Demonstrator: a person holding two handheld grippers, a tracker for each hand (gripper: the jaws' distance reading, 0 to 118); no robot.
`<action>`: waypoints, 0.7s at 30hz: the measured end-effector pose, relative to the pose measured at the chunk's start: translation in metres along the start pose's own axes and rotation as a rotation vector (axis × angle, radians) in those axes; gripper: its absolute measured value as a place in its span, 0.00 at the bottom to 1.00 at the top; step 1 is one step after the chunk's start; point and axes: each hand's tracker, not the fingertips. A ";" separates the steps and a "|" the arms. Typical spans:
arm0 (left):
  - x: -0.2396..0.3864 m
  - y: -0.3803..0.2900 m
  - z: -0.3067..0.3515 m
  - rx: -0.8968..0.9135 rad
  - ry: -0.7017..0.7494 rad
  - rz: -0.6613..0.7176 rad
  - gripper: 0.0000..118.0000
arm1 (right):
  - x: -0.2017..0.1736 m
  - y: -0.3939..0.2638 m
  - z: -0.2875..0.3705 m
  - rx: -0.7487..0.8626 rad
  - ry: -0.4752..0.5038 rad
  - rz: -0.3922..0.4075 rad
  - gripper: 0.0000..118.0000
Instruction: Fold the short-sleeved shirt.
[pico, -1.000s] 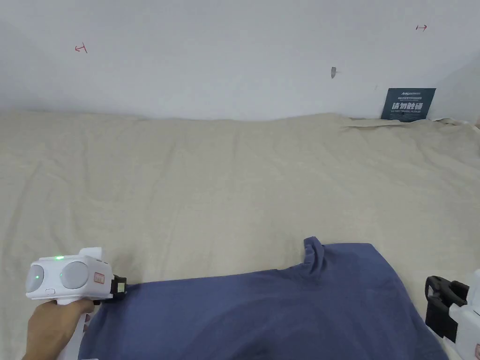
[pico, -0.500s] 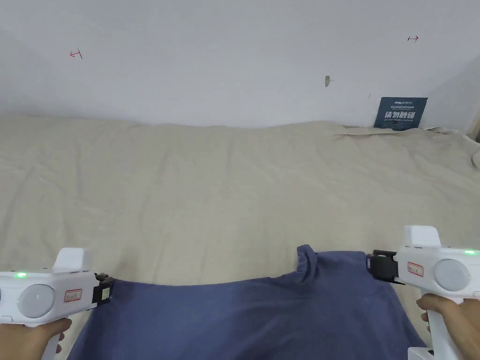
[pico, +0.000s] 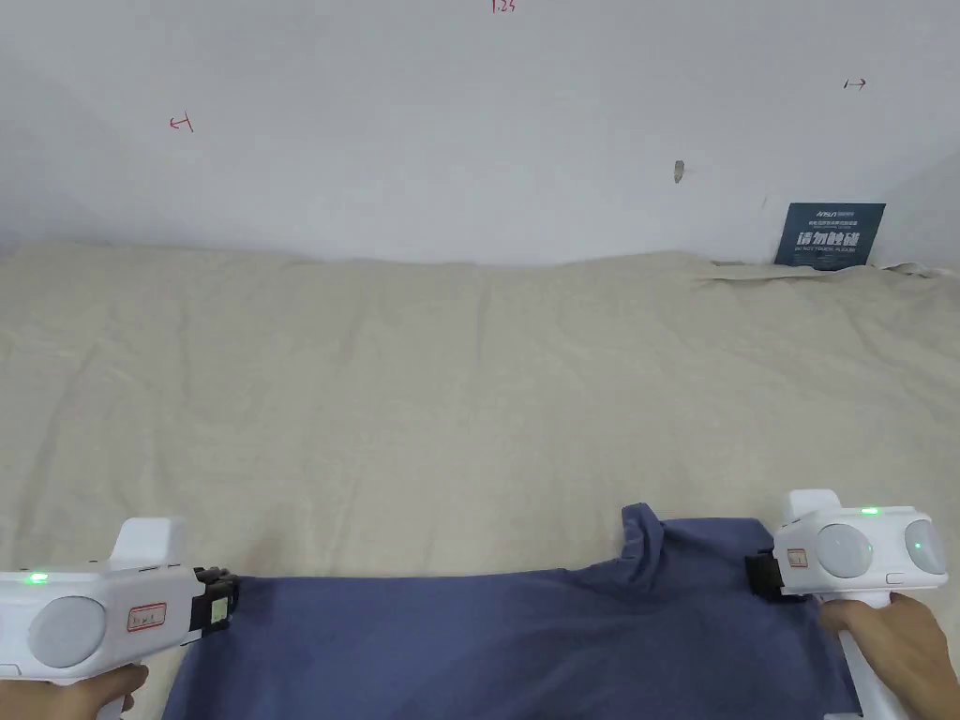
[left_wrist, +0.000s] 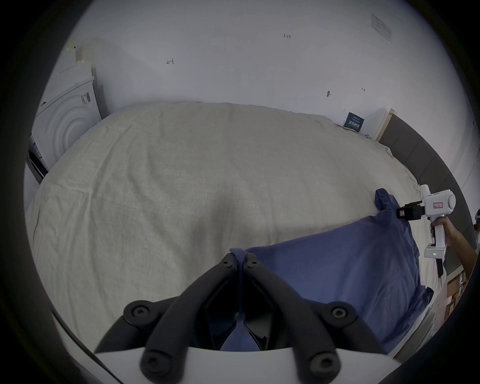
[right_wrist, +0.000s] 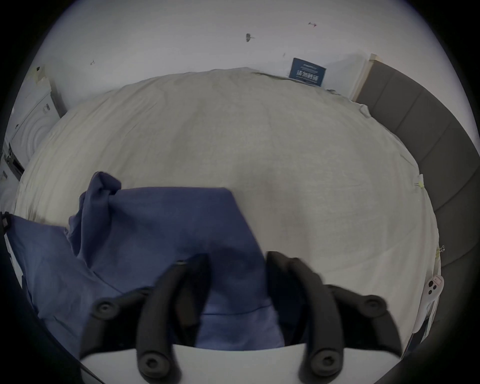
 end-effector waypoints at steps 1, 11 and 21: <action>-0.001 -0.001 -0.001 -0.001 -0.001 0.007 0.00 | -0.004 -0.001 0.003 0.001 -0.001 0.004 0.05; -0.002 -0.014 0.005 0.011 0.033 0.037 0.00 | 0.007 -0.010 0.080 0.152 0.079 0.004 0.01; -0.012 -0.024 0.061 0.064 0.056 0.062 0.00 | 0.021 -0.075 0.230 0.332 0.230 -0.084 0.01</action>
